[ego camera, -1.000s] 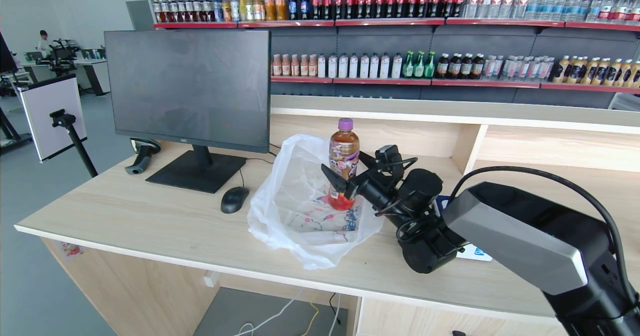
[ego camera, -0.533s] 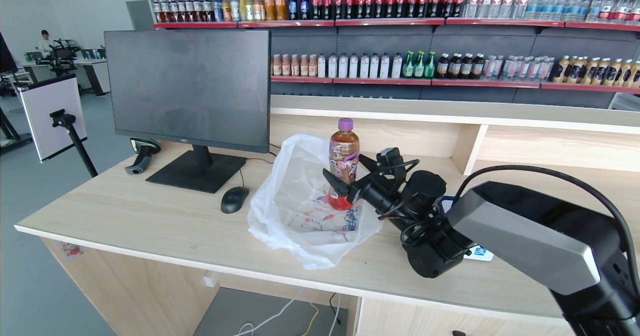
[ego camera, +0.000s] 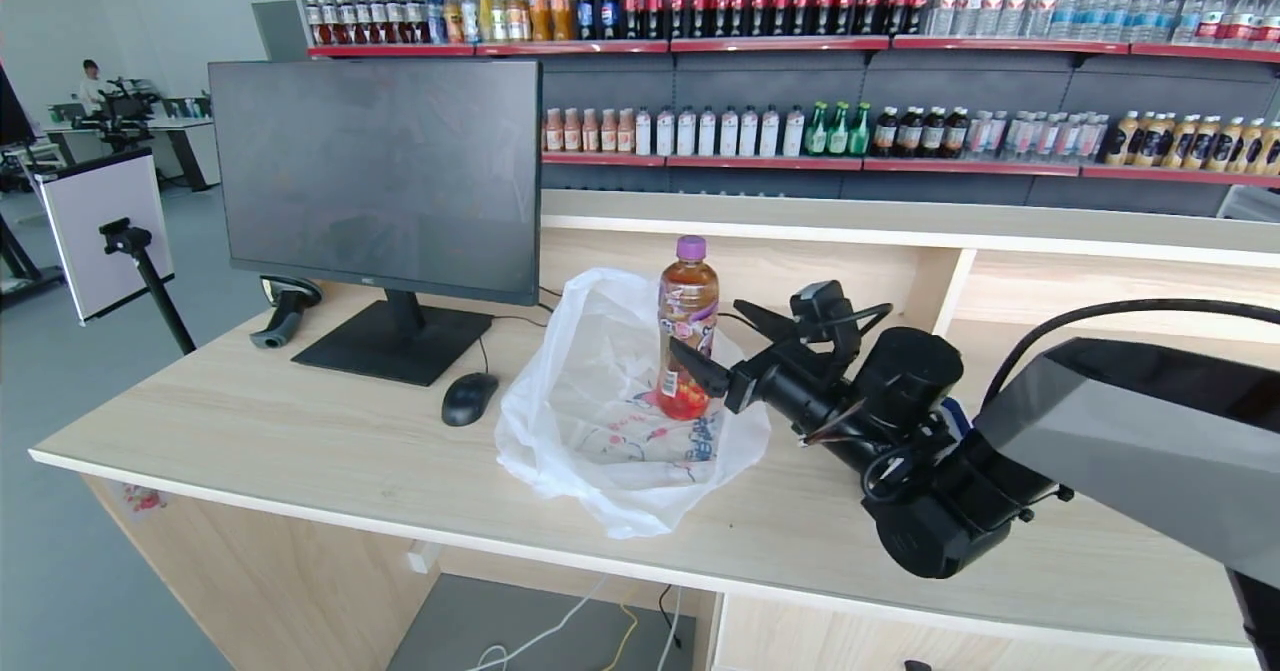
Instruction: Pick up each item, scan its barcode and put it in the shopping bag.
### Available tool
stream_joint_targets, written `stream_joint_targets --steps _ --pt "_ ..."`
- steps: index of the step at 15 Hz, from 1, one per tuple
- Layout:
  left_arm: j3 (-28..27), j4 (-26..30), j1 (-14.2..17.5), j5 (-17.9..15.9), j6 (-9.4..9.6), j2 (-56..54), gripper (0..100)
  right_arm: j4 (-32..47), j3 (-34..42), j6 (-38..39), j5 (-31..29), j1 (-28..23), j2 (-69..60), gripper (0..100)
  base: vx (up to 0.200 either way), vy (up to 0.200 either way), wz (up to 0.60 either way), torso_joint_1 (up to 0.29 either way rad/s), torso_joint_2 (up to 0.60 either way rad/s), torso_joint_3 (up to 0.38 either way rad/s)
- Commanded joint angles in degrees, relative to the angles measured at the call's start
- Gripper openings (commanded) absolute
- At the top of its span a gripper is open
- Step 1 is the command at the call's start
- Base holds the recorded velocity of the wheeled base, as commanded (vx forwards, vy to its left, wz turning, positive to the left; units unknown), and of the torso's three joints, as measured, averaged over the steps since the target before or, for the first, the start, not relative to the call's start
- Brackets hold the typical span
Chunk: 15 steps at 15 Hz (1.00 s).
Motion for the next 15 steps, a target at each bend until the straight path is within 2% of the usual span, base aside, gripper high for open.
stream_joint_targets --steps 1,4,6,8,12,15 --pt "0.0 -0.01 0.06 0.01 0.0 -0.02 100 -0.06 14.59 -3.91 -0.03 0.07 -14.45 100 0.0 0.0 0.0 0.0 0.0 0.0" --pt "0.0 -0.01 0.06 0.01 0.0 -0.02 100 -0.06 33.22 -3.91 -0.12 -1.25 -28.43 100 0.0 0.0 0.0 0.0 0.0 0.0" --pt "0.0 -0.01 0.06 0.01 0.09 -0.02 100 -0.06 39.02 -3.73 -0.12 -3.36 -33.79 100 0.0 0.0 0.0 0.0 0.0 0.0" --pt "0.0 -0.01 -0.02 -0.07 0.7 -0.02 100 -0.06 40.87 -3.29 -0.12 -3.62 -36.86 100 0.0 0.0 0.0 0.0 0.0 0.0" --pt "0.0 -0.01 0.06 0.01 0.0 -0.02 100 -0.06 43.42 0.05 -0.12 -5.11 -39.06 100 0.0 0.0 0.0 0.0 0.0 0.0" --pt "0.0 -0.01 0.06 0.01 -0.09 0.06 100 -0.06 42.98 0.14 -0.12 -5.29 -38.62 100 -0.2 0.0 0.0 0.004 0.0 0.002"
